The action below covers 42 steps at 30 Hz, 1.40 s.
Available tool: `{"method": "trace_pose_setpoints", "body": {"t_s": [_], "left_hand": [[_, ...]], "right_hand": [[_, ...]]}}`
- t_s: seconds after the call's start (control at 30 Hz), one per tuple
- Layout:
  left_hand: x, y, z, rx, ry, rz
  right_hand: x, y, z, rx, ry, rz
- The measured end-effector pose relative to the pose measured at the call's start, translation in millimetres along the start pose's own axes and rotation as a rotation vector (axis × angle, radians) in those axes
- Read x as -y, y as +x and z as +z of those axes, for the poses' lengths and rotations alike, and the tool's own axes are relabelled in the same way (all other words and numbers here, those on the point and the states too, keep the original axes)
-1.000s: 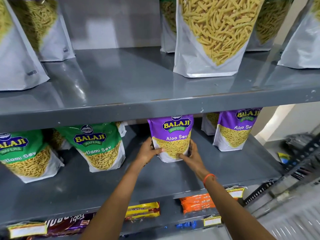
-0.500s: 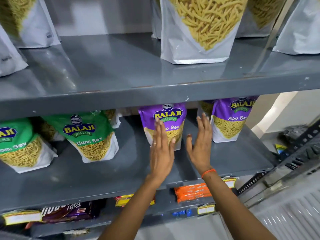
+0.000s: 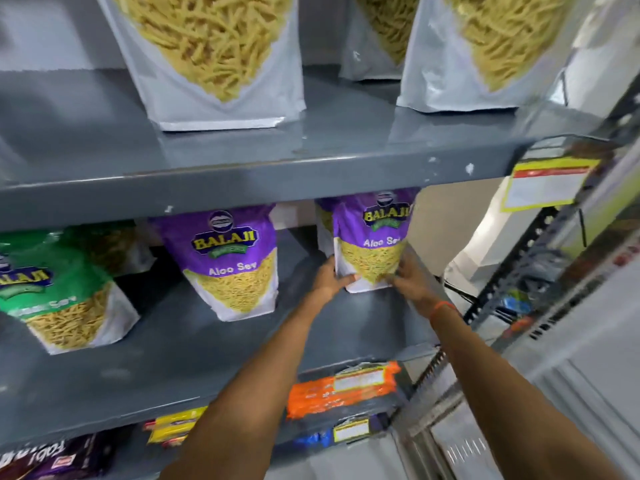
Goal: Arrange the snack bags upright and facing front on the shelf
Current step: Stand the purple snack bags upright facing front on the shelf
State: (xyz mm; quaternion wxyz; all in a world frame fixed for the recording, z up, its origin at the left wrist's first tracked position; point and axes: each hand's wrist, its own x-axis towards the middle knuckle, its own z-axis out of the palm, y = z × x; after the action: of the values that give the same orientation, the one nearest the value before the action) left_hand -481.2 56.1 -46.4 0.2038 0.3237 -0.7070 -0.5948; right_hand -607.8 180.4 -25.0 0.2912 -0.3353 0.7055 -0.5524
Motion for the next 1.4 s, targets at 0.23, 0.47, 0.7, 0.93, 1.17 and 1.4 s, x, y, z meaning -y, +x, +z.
{"method": "trace_pose_setpoints", "body": {"t_s": [0.23,0.47,0.7,0.93,1.17,1.4], "left_hand": [[15.3,-67.5,21.0,-0.068,0.109,-0.026],[24.4,-116.5,46.8,-0.048,0.145,0.060],[21.6,-117.2,44.2,0.005,0.185,0.080],[8.0,-134.8,26.6,-0.105,0.218,0.224],[0.6,-146.3,-84.7,-0.650,0.199,0.473],[39.5,-116.1,-212.8,-0.397,0.022,0.133]], "right_hand": [[-36.9,-41.1,-17.3,-0.019,0.053,0.066],[-64.8,-93.6,-36.0,-0.067,0.092,0.042],[-55.6,-99.9,-34.5,-0.067,0.074,0.084],[-1.6,-130.0,27.7,-0.752,-0.227,-0.212],[55.6,-119.0,152.1,-0.532,-0.149,-0.679],[69.4,-49.9,223.6,-0.015,-0.139,-0.223]]}}
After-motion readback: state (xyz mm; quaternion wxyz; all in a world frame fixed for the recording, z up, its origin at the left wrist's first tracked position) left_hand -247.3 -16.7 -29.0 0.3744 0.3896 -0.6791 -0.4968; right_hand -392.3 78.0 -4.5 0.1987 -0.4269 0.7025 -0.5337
